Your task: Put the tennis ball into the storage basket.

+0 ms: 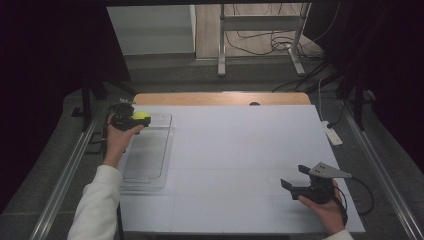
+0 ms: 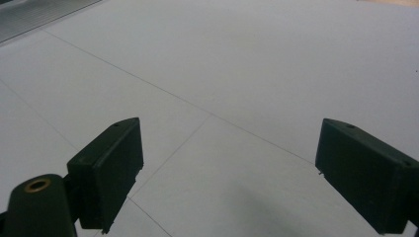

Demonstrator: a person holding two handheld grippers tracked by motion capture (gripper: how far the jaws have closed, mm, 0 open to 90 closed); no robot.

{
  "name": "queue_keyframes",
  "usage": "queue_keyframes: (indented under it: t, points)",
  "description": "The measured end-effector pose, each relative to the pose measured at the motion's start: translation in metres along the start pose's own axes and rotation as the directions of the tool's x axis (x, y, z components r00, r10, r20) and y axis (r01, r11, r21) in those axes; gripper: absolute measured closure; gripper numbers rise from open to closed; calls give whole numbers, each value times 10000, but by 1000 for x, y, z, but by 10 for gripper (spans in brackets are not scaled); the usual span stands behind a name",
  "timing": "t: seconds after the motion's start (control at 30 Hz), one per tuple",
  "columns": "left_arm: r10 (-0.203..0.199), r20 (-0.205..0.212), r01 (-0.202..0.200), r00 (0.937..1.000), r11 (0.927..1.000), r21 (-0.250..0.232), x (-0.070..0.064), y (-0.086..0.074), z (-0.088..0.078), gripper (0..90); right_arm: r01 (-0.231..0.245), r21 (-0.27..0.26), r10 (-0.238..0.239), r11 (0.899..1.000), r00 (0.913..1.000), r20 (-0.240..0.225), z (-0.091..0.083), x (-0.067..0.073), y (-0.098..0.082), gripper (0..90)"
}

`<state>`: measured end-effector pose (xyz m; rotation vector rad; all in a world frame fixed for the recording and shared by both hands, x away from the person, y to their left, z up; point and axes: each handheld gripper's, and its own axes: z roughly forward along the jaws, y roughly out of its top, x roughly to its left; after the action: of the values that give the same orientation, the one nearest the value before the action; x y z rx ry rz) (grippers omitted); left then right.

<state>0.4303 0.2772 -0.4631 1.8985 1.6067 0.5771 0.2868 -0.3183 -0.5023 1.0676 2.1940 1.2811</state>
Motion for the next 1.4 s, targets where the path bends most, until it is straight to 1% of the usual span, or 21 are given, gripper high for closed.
queue_keyframes:
  t: [0.03,0.07,0.1,0.13,0.17,0.23,0.27,0.3,0.43,0.57,0.63,0.77,0.83,1.0,1.1,1.2,1.27,1.33,1.4]
  points:
    - [-26,2,26,10000,10000,45,0,0,0,270,5,-1,-5,10000,10000,-3,0,0,0,116]
    - [38,-19,-37,10000,9999,107,0,-1,1,270,9,-2,-9,10000,10000,-3,0,0,0,116]
    - [-45,7,45,10000,9999,154,0,-2,3,270,13,2,-13,10000,10000,-7,0,0,0,117]
    - [51,-34,-50,10000,9997,245,0,-2,4,270,17,4,-17,10000,10000,-6,0,0,0,116]
    - [3,-47,-1,10000,9995,322,0,-3,5,270,14,4,-14,10000,10000,-7,0,0,0,117]
    - [142,-123,-136,9998,9989,456,1,-4,7,269,18,2,-18,10000,10000,-8,0,0,0,116]
    - [86,-129,-79,9999,9986,524,0,-4,8,270,18,-1,-18,10000,10000,-9,0,0,0,117]
    - [241,-212,-227,9995,9979,611,0,-4,10,270,18,3,-18,10000,10000,-9,0,0,0,117]
    - [331,-235,-314,9992,9969,723,-3,-4,13,269,24,16,-24,10000,10000,-6,0,0,0,116]
    - [522,-310,-489,9982,9941,973,-6,-4,18,269,16,16,-16,10000,10000,1,0,0,0,117]
    - [683,-349,-641,9971,9919,1098,-7,-5,21,269,27,13,-27,10000,10000,-7,0,0,0,116]
    - [718,-394,-659,9966,9887,1349,-9,-6,26,268,21,9,-21,10000,10000,-9,0,0,0,117]
    - [784,-435,-715,9960,9874,1414,-8,-7,28,268,29,12,-29,10000,10000,-19,0,0,0,117]
    - [761,-550,-661,9956,9840,1654,-6,-10,33,267,23,16,-23,10000,10000,-39,0,0,0,117]
    - [788,-498,-689,9956,9818,1770,-5,-12,36,266,22,31,-22,10000,10000,-43,1,0,0,117]
    - [848,-540,-740,9949,9812,1782,-7,-12,37,265,26,43,-26,10000,10000,-54,1,0,0,117]
    - [965,-597,-841,9935,9794,1836,-7,-13,38,264,22,36,-22,10000,10000,-70,1,0,0,117]
    - [951,-655,-817,9933,9796,1835,-8,-13,39,263,35,64,-35,10000,10000,-53,1,0,0,117]
    - [1066,-746,-911,9915,9783,1862,-11,-14,40,241,27,52,-27,10000,10000,-65,1,0,0,117]
